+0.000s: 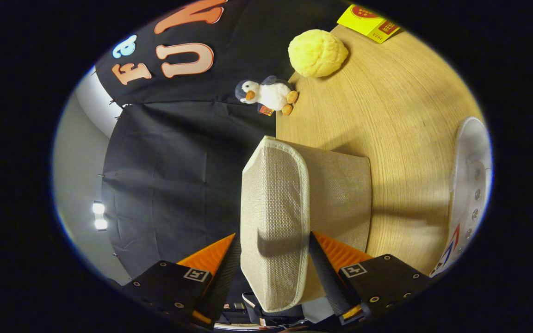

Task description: Open the storage box then place both shoes into the box .Put the left shoe in first, then the right shoe, with the right side of both shoes facing outward in a uniform manner.

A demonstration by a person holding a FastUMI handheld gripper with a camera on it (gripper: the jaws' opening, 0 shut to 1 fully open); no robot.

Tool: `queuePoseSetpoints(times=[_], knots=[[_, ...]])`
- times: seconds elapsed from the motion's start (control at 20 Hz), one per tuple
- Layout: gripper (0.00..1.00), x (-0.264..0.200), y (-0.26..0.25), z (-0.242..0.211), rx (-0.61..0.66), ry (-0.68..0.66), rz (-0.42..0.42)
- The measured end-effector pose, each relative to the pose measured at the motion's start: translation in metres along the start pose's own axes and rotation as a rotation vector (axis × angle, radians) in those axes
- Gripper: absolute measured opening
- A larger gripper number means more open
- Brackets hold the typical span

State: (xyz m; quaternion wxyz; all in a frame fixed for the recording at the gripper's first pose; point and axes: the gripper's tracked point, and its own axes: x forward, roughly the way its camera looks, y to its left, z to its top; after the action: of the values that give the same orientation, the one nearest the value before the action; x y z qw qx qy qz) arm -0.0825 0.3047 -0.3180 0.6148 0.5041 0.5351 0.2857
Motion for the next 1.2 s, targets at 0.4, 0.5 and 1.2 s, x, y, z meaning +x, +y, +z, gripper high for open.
queuePoseSetpoints(times=[0.4, 0.5, 1.2], knots=[[0.67, -0.006, -0.011, -0.004, -0.015, 0.007, -0.051], [0.60, -0.006, -0.010, -0.002, -0.014, 0.003, -0.054], [0.53, -0.006, 0.008, -0.003, 0.084, 0.015, 0.084]])
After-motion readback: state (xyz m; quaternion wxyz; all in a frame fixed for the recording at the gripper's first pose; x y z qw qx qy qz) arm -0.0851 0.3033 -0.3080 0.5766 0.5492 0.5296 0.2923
